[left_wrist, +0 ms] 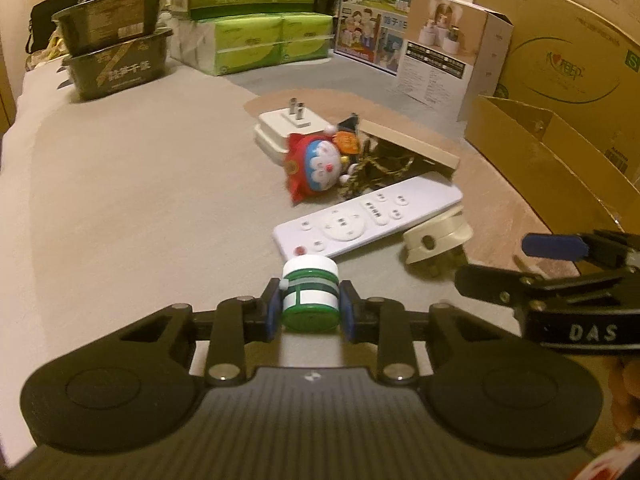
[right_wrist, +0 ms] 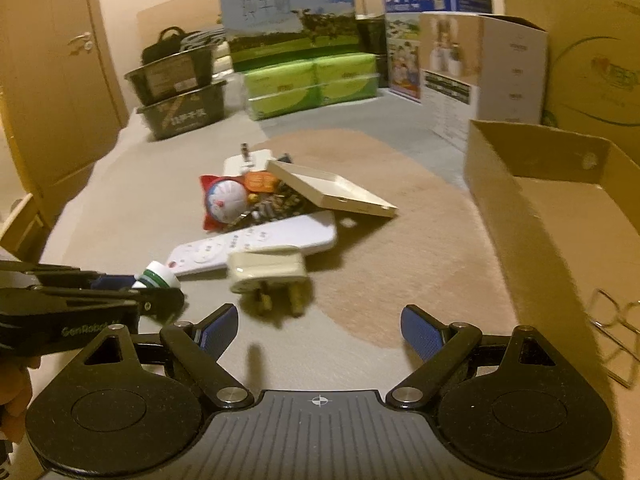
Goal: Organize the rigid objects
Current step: 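Grasp the green-and-white cylinder with the left tool while the right tool grasps the white plug, then carry the cylinder and plug into the cardboard box and release both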
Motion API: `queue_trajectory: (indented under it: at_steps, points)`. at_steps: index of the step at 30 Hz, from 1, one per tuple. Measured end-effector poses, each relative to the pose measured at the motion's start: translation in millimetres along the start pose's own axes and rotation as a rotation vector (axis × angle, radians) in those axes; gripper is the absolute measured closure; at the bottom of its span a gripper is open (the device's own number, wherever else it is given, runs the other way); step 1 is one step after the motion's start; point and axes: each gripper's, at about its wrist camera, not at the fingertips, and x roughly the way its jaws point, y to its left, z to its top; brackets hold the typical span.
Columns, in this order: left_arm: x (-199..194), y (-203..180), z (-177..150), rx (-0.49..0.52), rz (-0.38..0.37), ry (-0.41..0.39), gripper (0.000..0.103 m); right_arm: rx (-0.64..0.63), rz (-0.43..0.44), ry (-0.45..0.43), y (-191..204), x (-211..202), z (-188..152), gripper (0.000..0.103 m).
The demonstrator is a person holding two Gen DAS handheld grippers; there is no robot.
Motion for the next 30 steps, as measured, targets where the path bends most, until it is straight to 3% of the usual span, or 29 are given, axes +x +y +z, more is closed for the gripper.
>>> queue_trajectory:
  at_steps: [7,16,17,30]
  points:
    - [-9.3,14.9,-2.0,-0.020,0.016,-0.008,0.076,-0.030,0.062,-0.016,14.4,23.4,9.1,0.017]
    - [-12.7,15.3,-2.9,-0.027,0.016,-0.012,0.076,-0.074,0.072,0.002,18.2,43.1,15.5,0.043]
    - [-13.3,14.8,-3.2,-0.027,0.016,-0.012,0.076,-0.080,0.075,-0.001,18.7,42.6,15.2,0.051]
    - [-39.3,2.2,-7.1,-0.017,0.008,-0.024,0.076,-0.079,0.048,-0.013,24.8,1.2,3.5,0.052]
